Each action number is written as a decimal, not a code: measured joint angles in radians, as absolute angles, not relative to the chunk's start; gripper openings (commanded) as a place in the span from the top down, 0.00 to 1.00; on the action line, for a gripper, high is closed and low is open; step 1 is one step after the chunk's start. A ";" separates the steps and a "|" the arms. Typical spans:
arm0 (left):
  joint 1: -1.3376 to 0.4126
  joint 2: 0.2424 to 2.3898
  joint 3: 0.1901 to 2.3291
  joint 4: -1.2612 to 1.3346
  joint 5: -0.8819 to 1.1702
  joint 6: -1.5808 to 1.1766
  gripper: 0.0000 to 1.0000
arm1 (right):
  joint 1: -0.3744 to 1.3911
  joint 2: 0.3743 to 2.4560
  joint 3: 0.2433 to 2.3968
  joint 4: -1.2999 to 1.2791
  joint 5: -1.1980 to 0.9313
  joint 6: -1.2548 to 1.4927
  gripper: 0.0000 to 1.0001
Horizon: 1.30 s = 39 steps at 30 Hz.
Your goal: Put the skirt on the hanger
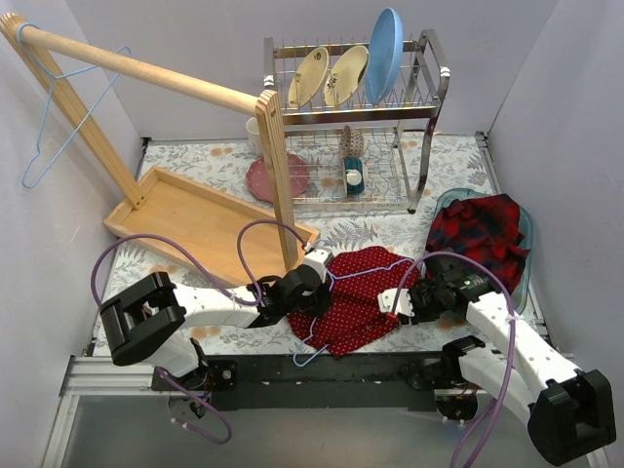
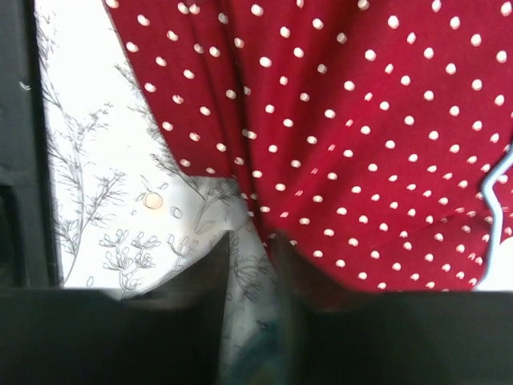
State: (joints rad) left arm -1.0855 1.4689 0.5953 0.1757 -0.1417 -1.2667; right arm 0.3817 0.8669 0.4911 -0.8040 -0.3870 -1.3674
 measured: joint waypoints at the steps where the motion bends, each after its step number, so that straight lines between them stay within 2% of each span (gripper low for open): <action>1: -1.085 1.469 0.594 0.174 -0.141 -1.262 1.00 | 0.381 0.865 0.492 -0.811 -0.390 -1.358 0.48; 2: -1.084 1.469 0.593 0.174 -0.140 -1.259 1.00 | 0.381 0.863 0.494 -0.819 -0.401 -1.358 0.43; 5: -1.083 1.468 0.593 0.174 -0.138 -1.250 1.00 | 0.381 0.859 0.527 -0.848 -0.458 -1.358 0.37; 12: -1.082 1.468 0.593 0.176 -0.131 -1.227 1.00 | 0.446 0.903 0.624 -0.864 -0.674 -1.374 0.33; 15: -1.082 1.468 0.594 0.176 -0.126 -1.219 1.00 | 0.577 0.934 0.622 -0.809 -0.722 -1.327 0.33; 21: -1.082 1.468 0.594 0.179 -0.120 -1.218 1.00 | 0.849 1.015 0.573 -0.600 -0.656 -1.171 0.34; 30: -1.082 1.467 0.591 0.190 -0.113 -1.228 1.00 | 1.001 1.113 0.498 -0.373 -0.458 -1.037 0.39; 36: -1.082 1.446 0.567 0.200 -0.113 -1.235 1.00 | 1.036 1.164 0.493 -0.286 -0.381 -0.997 0.51; 37: -1.082 1.444 0.563 0.204 -0.113 -1.236 1.00 | 1.038 1.167 0.493 -0.278 -0.372 -0.994 0.56; 39: -1.082 1.443 0.560 0.207 -0.113 -1.237 1.00 | 1.041 1.169 0.493 -0.266 -0.356 -0.992 0.61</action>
State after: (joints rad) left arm -1.0817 1.4429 0.5602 0.2073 -0.1135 -1.2369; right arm 1.0409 1.1694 0.4927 -0.2657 -0.3561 -0.9916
